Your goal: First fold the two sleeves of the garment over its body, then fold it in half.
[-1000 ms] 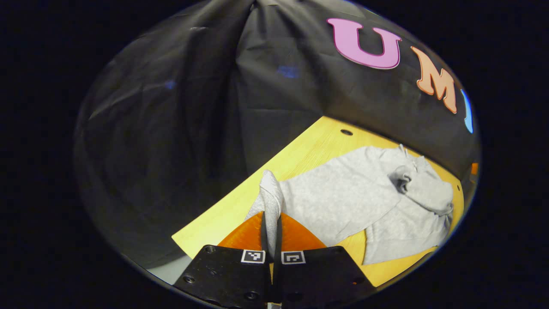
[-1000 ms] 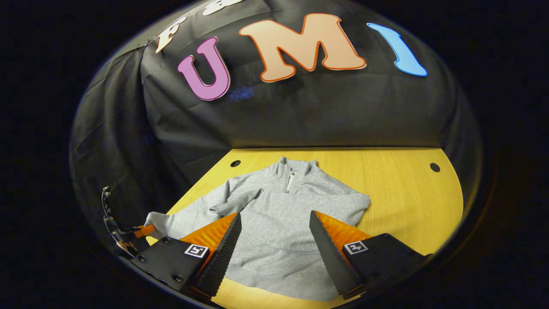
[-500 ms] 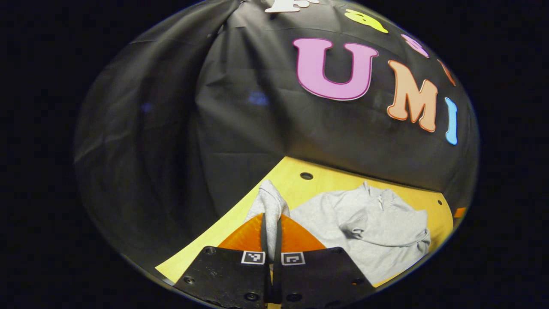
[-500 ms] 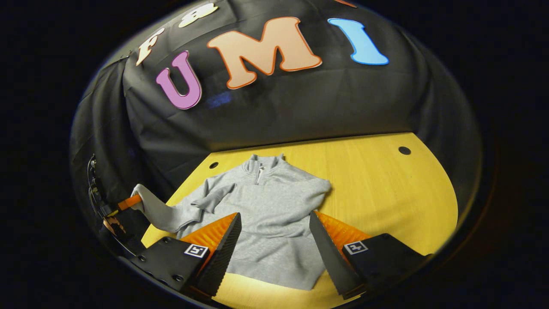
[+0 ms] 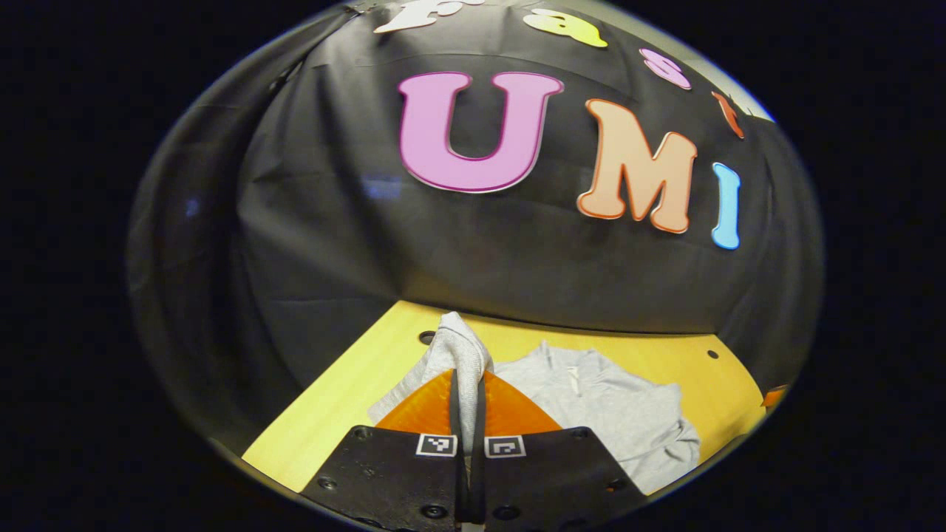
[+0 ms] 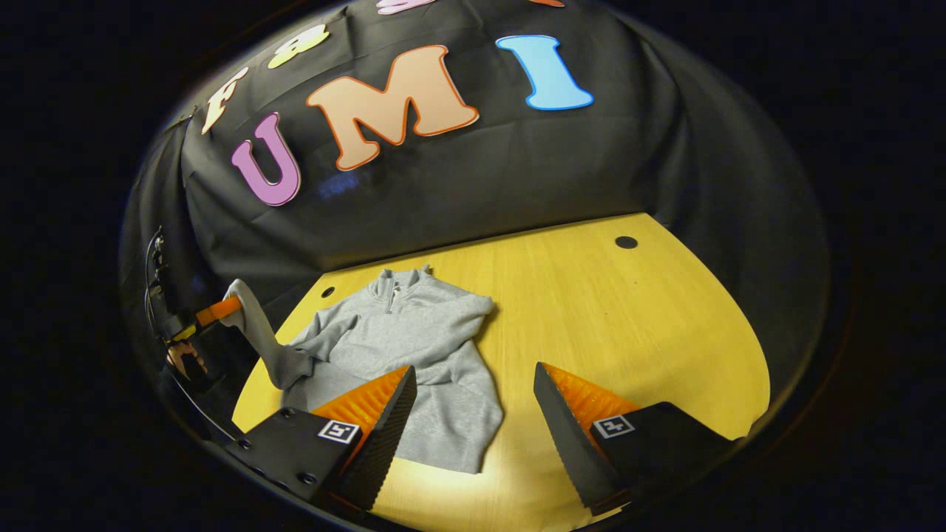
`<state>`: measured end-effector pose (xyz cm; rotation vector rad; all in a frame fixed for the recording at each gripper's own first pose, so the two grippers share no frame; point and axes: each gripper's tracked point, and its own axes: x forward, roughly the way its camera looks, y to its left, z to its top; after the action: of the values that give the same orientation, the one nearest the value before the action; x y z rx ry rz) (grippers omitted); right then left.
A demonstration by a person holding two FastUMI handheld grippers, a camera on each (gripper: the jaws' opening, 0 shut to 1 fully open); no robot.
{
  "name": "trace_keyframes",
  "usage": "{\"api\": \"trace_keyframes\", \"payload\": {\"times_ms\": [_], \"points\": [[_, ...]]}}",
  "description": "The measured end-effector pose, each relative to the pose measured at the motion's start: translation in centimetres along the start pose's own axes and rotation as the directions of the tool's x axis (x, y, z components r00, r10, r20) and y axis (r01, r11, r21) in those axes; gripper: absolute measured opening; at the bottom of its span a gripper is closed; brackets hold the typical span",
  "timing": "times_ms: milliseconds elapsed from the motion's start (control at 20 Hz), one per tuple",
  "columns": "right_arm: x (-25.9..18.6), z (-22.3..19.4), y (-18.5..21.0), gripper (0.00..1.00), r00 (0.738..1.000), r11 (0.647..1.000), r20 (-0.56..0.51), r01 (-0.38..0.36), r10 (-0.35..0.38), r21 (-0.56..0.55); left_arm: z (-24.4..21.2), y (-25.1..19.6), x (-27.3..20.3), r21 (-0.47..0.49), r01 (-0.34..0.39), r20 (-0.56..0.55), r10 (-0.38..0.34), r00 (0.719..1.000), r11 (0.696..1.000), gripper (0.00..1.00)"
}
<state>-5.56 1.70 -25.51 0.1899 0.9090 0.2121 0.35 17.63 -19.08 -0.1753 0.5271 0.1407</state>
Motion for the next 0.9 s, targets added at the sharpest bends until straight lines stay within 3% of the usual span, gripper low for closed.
{"api": "trace_keyframes", "payload": {"times_ms": [350, 450, 900], "points": [[-3.5, -1.5, -5.1, 0.95, 0.996, 0.994, 0.012, 0.087, -0.088, 0.067, 0.5, -11.4, 3.1, 0.066, 0.199, -0.022, -0.198, 0.98, 0.978, 0.0], [-4.3, -2.0, -6.2, 0.98, 0.994, 0.991, 0.008, 0.104, -0.105, 0.083, 0.2, -14.2, 3.5, 0.076, 0.243, -0.036, -0.24, 0.97, 0.967, 0.0], [-7.6, -3.7, -10.0, 0.95, 0.984, 0.976, 0.013, 0.176, -0.18, 0.13, -4.4, -25.0, 5.4, 0.085, 0.411, -0.155, -0.396, 0.905, 0.908, 0.0]]}}
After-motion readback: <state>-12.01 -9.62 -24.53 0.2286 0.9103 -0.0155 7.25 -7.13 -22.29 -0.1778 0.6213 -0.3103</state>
